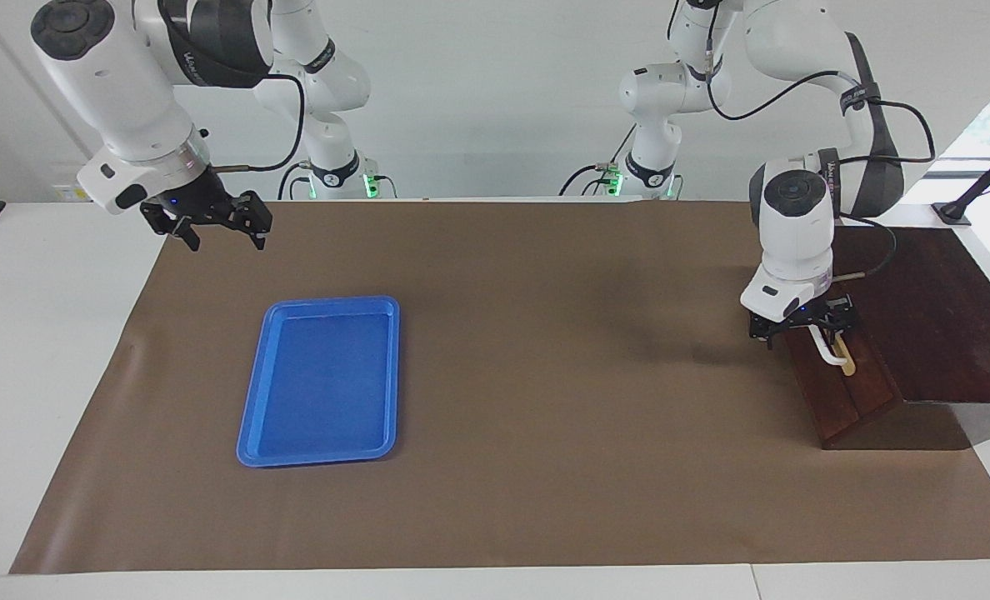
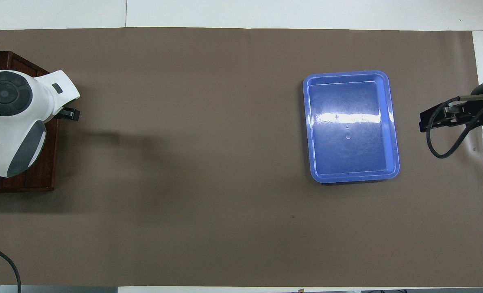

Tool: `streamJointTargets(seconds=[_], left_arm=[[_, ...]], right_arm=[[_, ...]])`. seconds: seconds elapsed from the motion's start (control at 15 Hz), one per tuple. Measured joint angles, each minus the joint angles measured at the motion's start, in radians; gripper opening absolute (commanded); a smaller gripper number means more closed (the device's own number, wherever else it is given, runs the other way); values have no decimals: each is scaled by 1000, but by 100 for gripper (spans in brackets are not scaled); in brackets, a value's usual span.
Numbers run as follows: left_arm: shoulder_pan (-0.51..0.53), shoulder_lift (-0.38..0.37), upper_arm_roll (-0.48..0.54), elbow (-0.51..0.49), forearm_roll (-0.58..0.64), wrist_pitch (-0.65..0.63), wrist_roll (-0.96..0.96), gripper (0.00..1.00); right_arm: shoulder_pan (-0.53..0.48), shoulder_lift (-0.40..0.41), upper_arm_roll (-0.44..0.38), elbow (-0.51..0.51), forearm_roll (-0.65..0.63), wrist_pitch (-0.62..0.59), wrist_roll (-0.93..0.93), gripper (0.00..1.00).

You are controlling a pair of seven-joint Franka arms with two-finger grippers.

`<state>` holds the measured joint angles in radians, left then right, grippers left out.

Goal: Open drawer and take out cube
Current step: 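Pull the wooden drawer open toward the robot with the left gripper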

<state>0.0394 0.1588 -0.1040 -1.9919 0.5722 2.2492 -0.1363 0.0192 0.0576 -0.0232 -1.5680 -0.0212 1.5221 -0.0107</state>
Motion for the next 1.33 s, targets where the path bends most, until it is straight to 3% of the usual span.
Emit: streamJointTargets(seconds=[0.53,1.33], left_arm=[[-9,0,-9,-35,-5,48,-90,100],[-177,0,-11,-26,-212,52,-323,100]], right_arm=[[-32,0,-1,0,0,0,0,100],[-32,0,0,-2,0,0,0,100]])
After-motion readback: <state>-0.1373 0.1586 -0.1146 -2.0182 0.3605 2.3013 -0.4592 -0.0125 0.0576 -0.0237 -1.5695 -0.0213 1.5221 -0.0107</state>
